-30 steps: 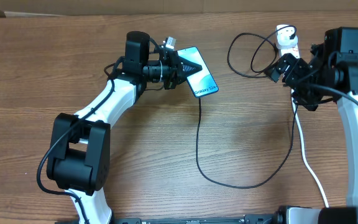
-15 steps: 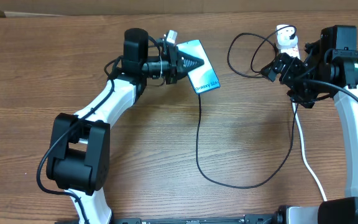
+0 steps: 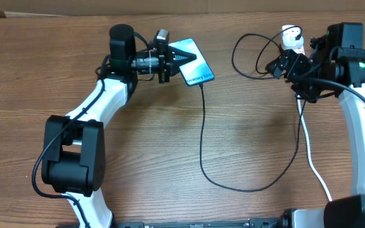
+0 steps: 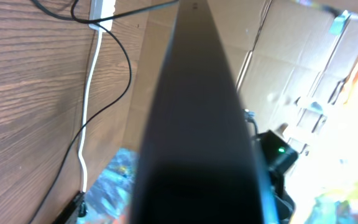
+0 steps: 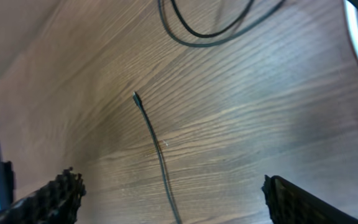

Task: Plug charger to phone and switch on socket
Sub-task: 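Withdraw the right gripper toward the power strip, holding the phone left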

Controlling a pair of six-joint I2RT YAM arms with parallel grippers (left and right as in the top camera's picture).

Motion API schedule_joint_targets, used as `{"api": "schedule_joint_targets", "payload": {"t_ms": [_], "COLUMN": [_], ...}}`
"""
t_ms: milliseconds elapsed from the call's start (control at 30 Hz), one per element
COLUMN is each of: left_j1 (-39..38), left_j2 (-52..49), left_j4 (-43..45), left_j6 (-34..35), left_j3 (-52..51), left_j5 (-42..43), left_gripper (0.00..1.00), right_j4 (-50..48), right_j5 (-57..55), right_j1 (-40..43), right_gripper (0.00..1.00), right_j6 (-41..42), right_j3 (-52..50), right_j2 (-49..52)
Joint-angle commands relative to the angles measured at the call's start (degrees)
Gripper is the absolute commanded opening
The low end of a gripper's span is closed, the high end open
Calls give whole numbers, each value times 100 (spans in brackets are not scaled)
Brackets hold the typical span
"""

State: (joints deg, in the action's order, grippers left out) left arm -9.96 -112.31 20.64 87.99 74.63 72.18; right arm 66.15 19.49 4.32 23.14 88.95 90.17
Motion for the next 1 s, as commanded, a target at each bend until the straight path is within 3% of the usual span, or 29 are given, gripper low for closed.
{"api": "schedule_joint_targets", "payload": {"t_ms": [0,167,400,533,967], "left_j1": [238,518,820,938,1226], "left_j2": [68,68,68,68,68], "left_j4": [66,68,66,63,66], "left_j6": [223,223,339,389,728], "left_j3": [55,55,55,55,55], "left_j5": [358,529,581,579,428], "left_gripper": [4,4,4,4,4], "right_j4": [-133,-595,-1340,-1703,-2719], "right_j5": [184,111,-815,-885,-981], "right_j1": [-275,-876,-1578,-1764,-2006], "right_gripper": [91,92,88,79,75], "right_j6": [-372,-831,-824,-822,-1128], "right_j3": [109,111,109,109,109], "right_j2": [280,673,1427,1768,2444]}}
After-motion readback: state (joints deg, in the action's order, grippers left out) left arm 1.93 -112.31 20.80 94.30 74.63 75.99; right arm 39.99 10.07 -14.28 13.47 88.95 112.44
